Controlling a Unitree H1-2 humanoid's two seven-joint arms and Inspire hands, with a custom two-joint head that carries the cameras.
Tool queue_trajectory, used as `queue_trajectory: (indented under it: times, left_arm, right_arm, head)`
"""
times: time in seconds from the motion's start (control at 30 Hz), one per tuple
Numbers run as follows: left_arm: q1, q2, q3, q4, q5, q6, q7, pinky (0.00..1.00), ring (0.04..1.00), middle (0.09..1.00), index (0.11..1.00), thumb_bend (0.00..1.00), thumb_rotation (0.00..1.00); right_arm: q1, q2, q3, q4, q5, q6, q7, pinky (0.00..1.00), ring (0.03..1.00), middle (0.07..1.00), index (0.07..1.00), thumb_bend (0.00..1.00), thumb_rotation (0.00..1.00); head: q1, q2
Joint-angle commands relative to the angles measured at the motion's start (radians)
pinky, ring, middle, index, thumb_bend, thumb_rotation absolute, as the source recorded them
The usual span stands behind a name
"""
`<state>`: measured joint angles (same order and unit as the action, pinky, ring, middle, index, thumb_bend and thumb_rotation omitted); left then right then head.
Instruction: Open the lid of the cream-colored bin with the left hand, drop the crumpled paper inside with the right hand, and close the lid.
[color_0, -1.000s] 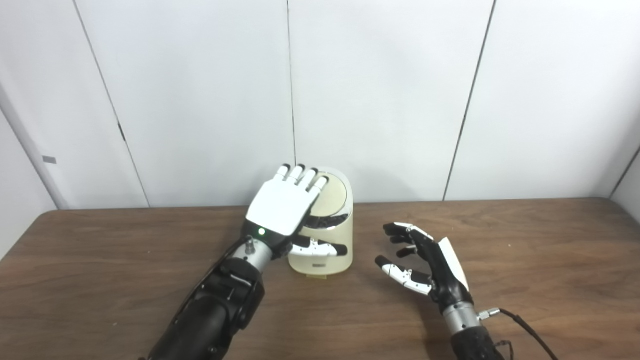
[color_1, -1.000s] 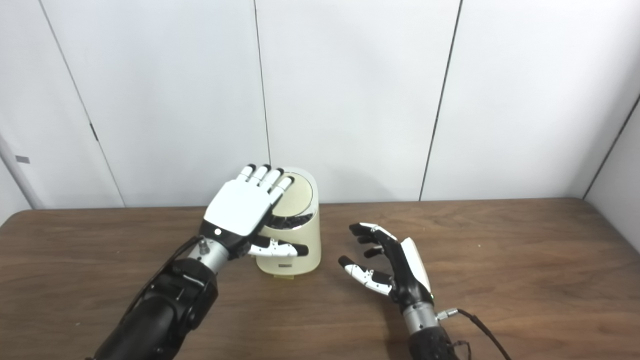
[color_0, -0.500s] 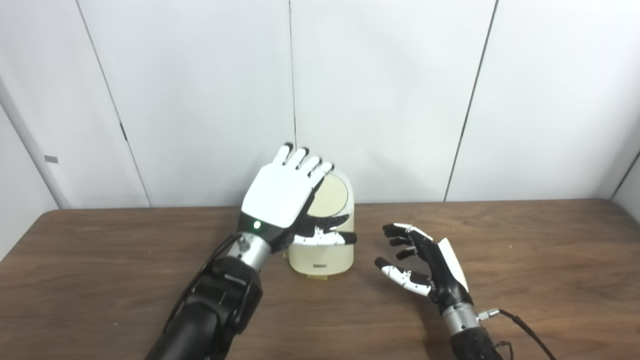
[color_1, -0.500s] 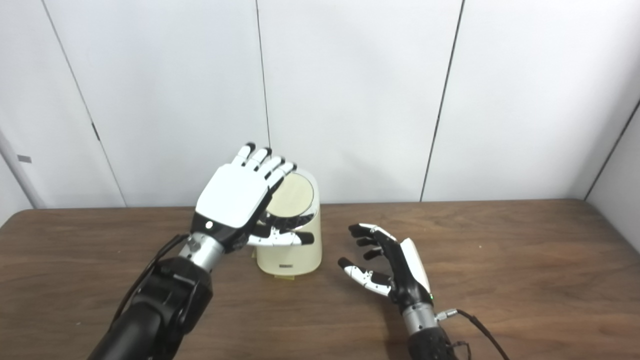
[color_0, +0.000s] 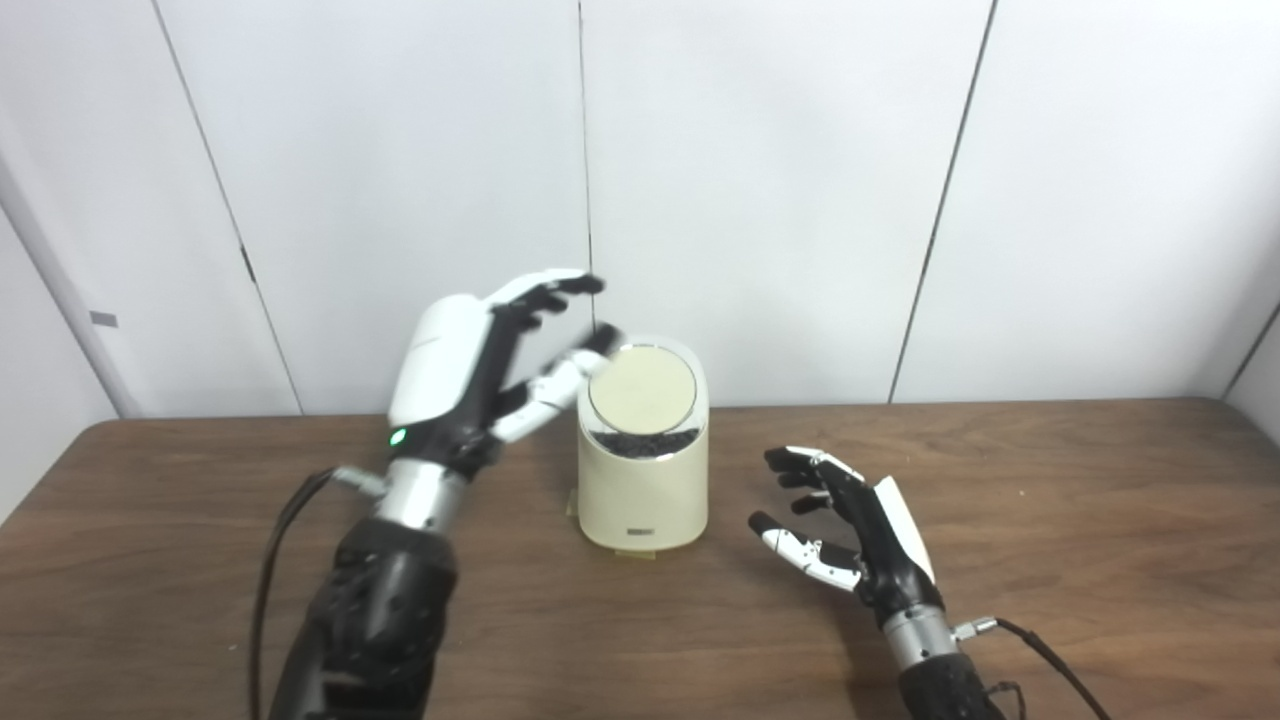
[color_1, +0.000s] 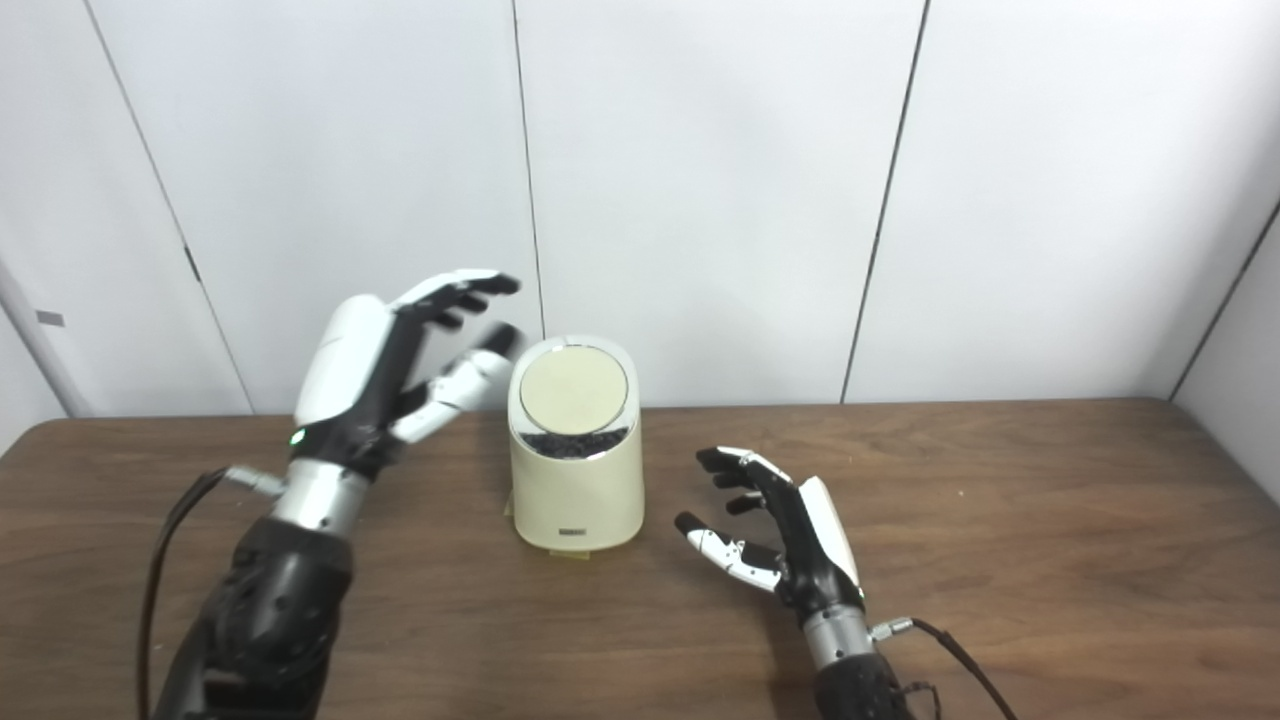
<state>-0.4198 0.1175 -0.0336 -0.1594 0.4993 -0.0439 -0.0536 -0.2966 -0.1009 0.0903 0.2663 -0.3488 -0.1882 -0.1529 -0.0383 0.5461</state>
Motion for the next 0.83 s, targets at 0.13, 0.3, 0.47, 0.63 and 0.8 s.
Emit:
queue_trajectory:
  times: [0.13,0.3,0.47,0.63,0.8]
  left_arm:
    - [0.086,0.022,0.046,0.096,-0.114,-0.116,0.079,0.56,0.672,0.704,0.708,0.19,0.54]
    - [0.151,0.009,0.068,0.202,-0.248,-0.150,0.077,0.59,0.692,0.719,0.716,0.21,0.46]
    - [0.139,0.009,0.094,0.309,-0.379,-0.128,0.047,0.65,0.732,0.747,0.744,0.26,0.47]
    - [0.115,0.025,0.080,0.464,-0.351,-0.257,0.089,0.63,0.706,0.723,0.708,0.24,0.35]
    - [0.098,0.031,0.063,0.559,-0.318,-0.366,0.127,0.59,0.667,0.685,0.666,0.25,0.17]
  right_arm:
    - [-0.048,-0.015,-0.010,-0.002,0.009,-0.043,-0.015,0.56,0.700,0.727,0.738,0.28,0.37]
    - [-0.050,-0.017,-0.010,0.002,-0.004,-0.027,-0.023,0.61,0.723,0.746,0.739,0.28,0.40]
    - [-0.067,-0.014,-0.012,0.040,-0.013,-0.045,-0.043,0.62,0.726,0.746,0.736,0.29,0.38]
    - [-0.096,-0.014,-0.010,0.110,-0.035,-0.113,-0.108,0.59,0.701,0.724,0.704,0.30,0.29]
    - [-0.111,-0.020,0.008,0.139,-0.077,-0.123,-0.141,0.47,0.611,0.668,0.661,0.34,0.17]
  head:
    - [-0.003,-0.006]
    - [0.002,-0.007]
    - [-0.026,-0.016]
    - [-0.020,-0.033]
    - [-0.012,-0.046]
